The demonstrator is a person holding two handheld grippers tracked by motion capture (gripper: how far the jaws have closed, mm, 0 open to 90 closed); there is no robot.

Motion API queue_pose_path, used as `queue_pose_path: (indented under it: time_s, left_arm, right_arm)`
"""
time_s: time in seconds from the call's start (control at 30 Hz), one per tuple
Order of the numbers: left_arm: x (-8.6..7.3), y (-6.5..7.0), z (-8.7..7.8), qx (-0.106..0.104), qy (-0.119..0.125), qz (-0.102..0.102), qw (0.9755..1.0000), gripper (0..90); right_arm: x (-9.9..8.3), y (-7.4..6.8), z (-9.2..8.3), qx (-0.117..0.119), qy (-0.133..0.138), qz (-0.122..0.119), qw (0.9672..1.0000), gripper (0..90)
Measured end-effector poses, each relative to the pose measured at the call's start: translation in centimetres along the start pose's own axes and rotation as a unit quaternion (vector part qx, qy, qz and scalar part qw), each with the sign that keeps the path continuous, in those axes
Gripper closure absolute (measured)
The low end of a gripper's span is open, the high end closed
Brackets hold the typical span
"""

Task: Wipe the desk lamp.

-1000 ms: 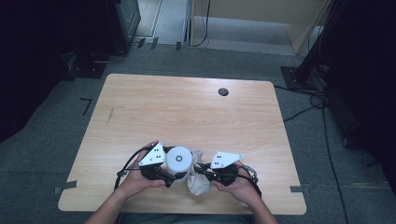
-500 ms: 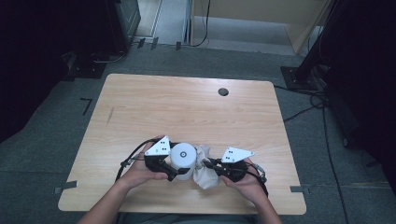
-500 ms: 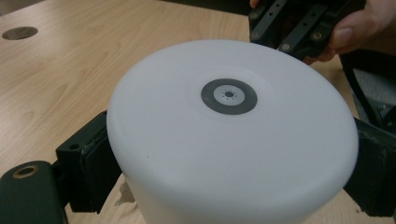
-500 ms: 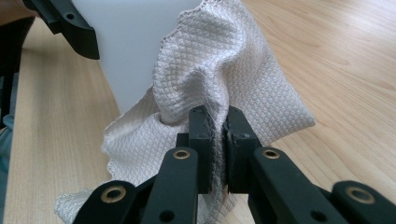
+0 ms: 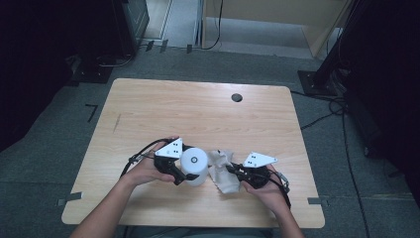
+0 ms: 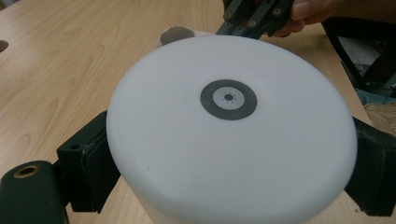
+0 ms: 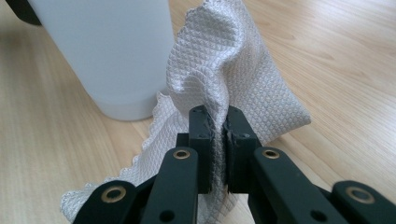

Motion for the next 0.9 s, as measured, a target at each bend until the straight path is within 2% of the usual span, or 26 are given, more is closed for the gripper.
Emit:
queue_pose_path:
  time_s: [0.07,0.17,0.27,0.37,0.5,0.57,0.6,0.67,0.73,0.77,0.83,0.87,0.9]
  left_arm:
    - [-0.1,-0.3,0.0,0.001,0.0,-0.002,1.0,8.2]
    - [-0.1,-0.5,-0.2,0.022,-0.006,-0.021,0.9995,7.5]
    - [0.0,-0.5,-0.5,0.054,-0.012,-0.037,0.9978,5.7]
    - [0.6,-0.4,-1.4,0.085,-0.006,-0.057,0.9948,3.6]
    - [1.3,0.4,-2.3,0.132,-0.001,-0.088,0.9874,1.3]
    - [1.4,0.8,-2.4,0.156,-0.005,-0.119,0.9806,0.0]
    - [1.3,0.8,-2.4,0.178,-0.015,-0.136,0.9744,0.0]
    - [1.1,1.2,-2.1,0.2,-0.029,-0.168,0.965,0.0]
    - [0.9,1.7,-1.7,0.227,-0.042,-0.186,0.9551,0.0]
    - [1.0,2.1,-1.4,0.236,-0.047,-0.19,0.9518,0.0]
    - [1.1,2.6,-1.1,0.249,-0.052,-0.194,0.9475,0.0]
    - [1.3,2.7,-0.9,0.249,-0.05,-0.197,0.9471,0.0]
    - [1.4,2.8,-0.8,0.257,-0.052,-0.2,0.9439,0.0]
  right_arm:
    - [-0.1,0.1,0.0,-0.001,-0.002,0.001,1.0,83.7]
    - [-0.3,0.2,0.1,-0.002,-0.004,0.004,1.0,83.2]
    - [-0.4,0.3,0.1,-0.003,-0.006,0.007,1.0,83.0]
    - [-0.4,0.4,0.2,-0.003,-0.006,0.009,0.9999,82.9]
    - [-0.5,0.3,0.3,-0.002,-0.01,0.007,0.9999,82.7]
    - [-0.5,0.3,0.4,-0.002,-0.01,0.008,0.9999,82.5]
    - [-0.5,0.3,0.4,-0.002,-0.01,0.009,0.9999,82.5]
    - [-0.5,0.2,0.5,-0.003,-0.011,0.009,0.9999,82.4]
    - [-0.5,0.2,0.5,-0.003,-0.011,0.008,0.9999,82.4]
    - [-0.5,0.2,0.5,-0.003,-0.012,0.008,0.9999,82.3]
    - [-0.5,0.2,0.6,-0.003,-0.013,0.008,0.9999,82.2]
    - [-0.5,0.2,0.6,-0.003,-0.013,0.009,0.9999,82.1]
    - [-0.5,0.2,0.6,-0.004,-0.014,0.009,0.9999,82.0]
Point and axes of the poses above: each handheld gripper's, and its own axes: z roughly forward along the jaws, x roughly out of its top, y roughly to its right, the point moved 5 cm from there along z, roughly forward along the jaws, and after that the axes turned 13 degrees about x, right-handed, at the moved point
